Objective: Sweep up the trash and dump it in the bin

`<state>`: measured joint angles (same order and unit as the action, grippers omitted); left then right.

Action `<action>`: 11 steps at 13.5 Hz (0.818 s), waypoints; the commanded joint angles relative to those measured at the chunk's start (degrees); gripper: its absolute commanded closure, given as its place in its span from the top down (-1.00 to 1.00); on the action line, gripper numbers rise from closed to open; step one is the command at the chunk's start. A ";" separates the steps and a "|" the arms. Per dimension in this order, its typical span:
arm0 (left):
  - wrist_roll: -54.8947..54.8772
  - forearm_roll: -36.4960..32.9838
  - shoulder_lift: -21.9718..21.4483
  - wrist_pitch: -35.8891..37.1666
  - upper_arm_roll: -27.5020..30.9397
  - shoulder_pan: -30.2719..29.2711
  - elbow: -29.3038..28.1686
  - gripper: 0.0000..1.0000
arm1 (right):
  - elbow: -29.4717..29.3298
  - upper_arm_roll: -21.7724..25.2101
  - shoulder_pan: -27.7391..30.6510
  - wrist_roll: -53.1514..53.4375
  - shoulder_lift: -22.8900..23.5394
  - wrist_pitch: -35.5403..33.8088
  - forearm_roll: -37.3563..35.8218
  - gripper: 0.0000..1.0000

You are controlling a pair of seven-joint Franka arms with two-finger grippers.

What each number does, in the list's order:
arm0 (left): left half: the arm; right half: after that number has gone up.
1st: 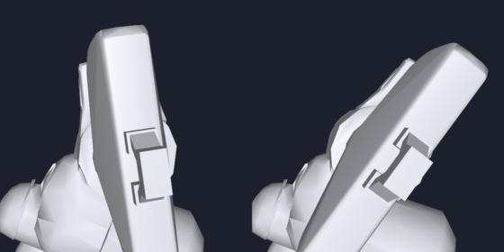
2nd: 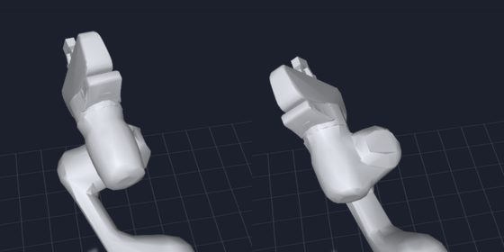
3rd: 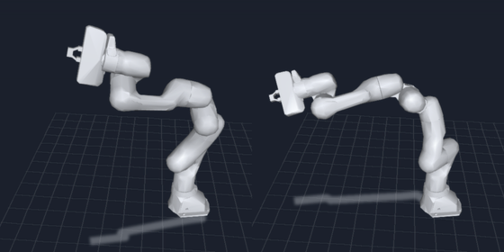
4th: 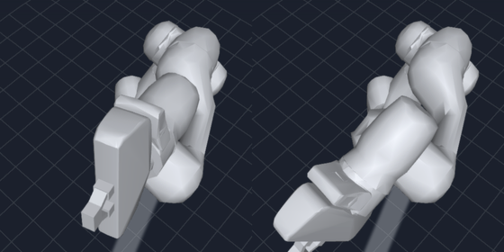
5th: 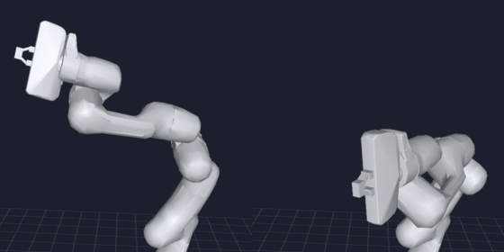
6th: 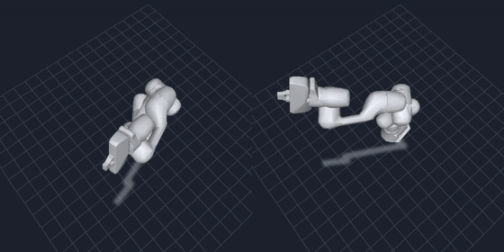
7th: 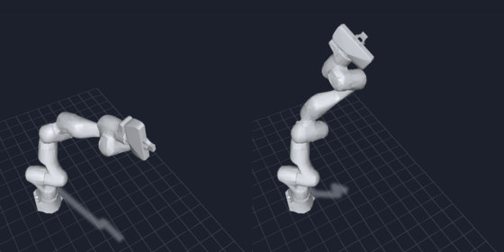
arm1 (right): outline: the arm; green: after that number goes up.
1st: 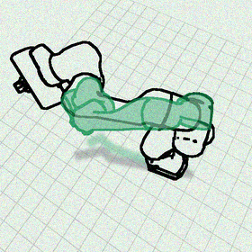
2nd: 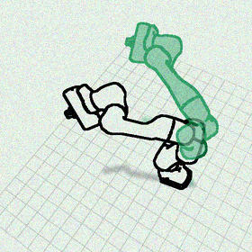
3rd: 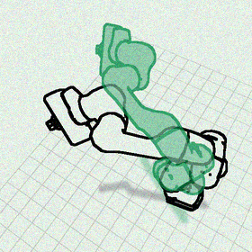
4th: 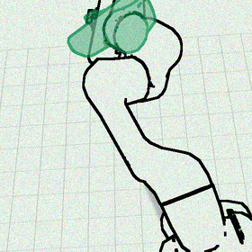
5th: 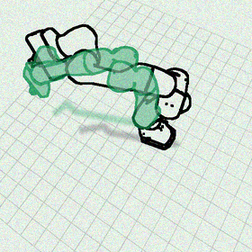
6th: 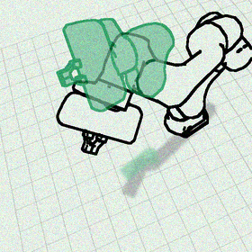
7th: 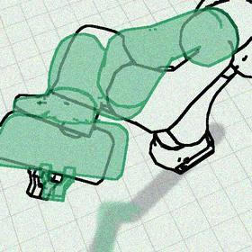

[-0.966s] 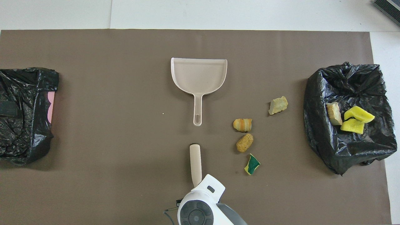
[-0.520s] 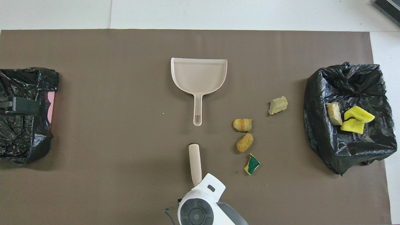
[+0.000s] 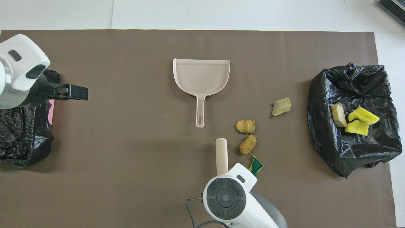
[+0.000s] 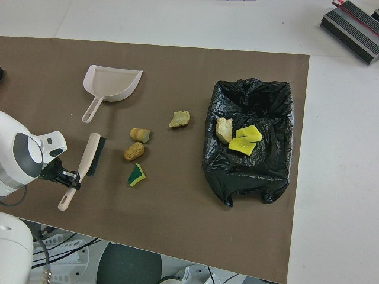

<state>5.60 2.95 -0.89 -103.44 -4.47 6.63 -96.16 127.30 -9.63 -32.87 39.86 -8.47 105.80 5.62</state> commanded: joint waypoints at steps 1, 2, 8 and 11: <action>7.72 0.57 3.77 -6.13 0.78 5.21 -0.17 1.00 | 0.67 -0.04 6.65 -6.44 -4.18 -4.89 -1.30 -1.00; 11.76 0.48 5.44 -9.46 0.69 7.15 -0.17 1.00 | 0.58 0.05 10.86 -11.08 -4.45 -6.38 -2.27 -1.00; 29.44 0.48 17.39 -26.25 0.78 21.65 -0.60 1.00 | 1.63 -0.21 28.55 -31.69 -0.07 5.97 -11.84 -1.00; 31.74 0.48 22.05 -32.85 0.78 24.65 -1.04 1.00 | 2.51 -0.21 32.87 -31.87 3.71 12.39 -17.20 -1.00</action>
<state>36.10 3.28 19.09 -132.56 -4.70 29.99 -97.09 128.97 -9.03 -2.17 8.79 -6.48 114.74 -8.21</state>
